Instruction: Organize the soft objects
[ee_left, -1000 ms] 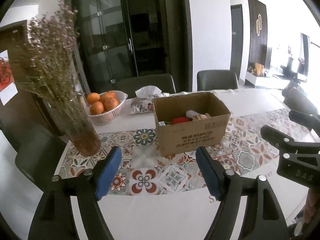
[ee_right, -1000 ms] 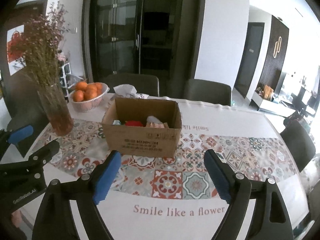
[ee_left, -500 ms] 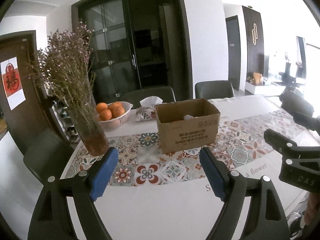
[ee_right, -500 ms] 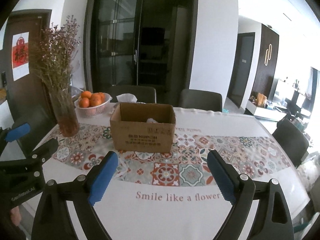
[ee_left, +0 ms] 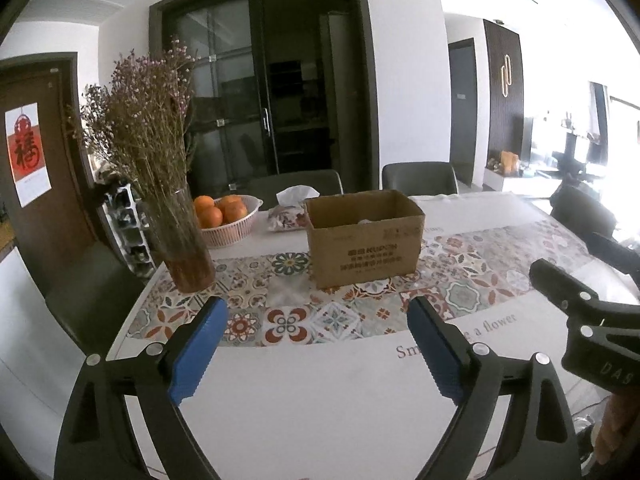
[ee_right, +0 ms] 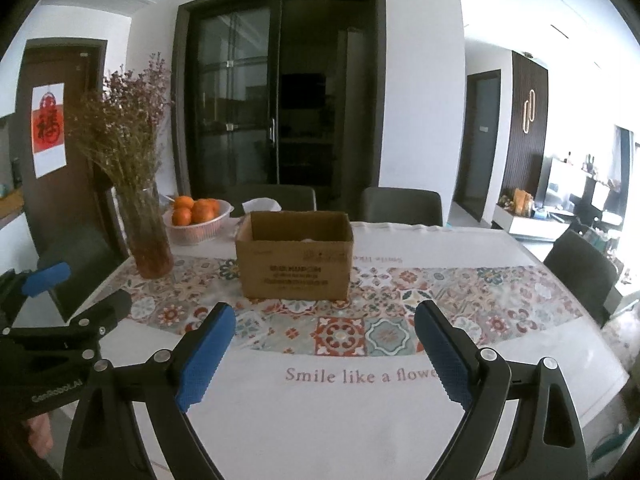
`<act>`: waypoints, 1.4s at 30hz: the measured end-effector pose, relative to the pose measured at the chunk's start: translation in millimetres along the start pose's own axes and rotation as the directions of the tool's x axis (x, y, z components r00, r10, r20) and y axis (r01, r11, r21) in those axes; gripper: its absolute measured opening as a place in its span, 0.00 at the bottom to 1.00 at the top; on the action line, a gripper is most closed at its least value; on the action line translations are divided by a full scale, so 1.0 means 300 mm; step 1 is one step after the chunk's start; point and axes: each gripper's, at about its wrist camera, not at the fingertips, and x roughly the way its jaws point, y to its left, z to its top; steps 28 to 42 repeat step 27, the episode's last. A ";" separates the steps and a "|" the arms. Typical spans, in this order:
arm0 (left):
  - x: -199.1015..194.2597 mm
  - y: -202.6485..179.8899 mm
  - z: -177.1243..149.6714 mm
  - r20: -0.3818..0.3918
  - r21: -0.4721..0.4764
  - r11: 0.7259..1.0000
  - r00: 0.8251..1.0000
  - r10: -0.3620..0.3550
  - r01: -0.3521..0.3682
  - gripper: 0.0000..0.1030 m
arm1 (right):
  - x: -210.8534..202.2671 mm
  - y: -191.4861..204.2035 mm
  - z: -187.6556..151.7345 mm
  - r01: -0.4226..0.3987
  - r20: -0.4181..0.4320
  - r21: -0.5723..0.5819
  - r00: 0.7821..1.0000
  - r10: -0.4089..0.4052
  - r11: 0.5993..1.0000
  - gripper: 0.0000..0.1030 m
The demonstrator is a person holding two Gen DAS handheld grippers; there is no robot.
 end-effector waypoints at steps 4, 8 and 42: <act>-0.019 0.001 -0.024 0.003 -0.004 1.000 1.000 0.003 -0.003 0.90 | -0.011 -0.005 -0.026 -0.002 0.004 0.022 1.000 0.002 1.000 0.90; -0.028 0.003 -0.042 0.004 -0.009 1.000 1.000 0.012 -0.012 0.90 | -0.007 -0.001 -0.043 -0.002 -0.012 0.016 1.000 0.002 1.000 0.90; -0.022 0.004 -0.067 -0.012 -0.019 1.000 1.000 0.023 -0.023 0.90 | -0.005 0.011 -0.056 0.004 -0.024 0.000 1.000 -0.004 1.000 0.90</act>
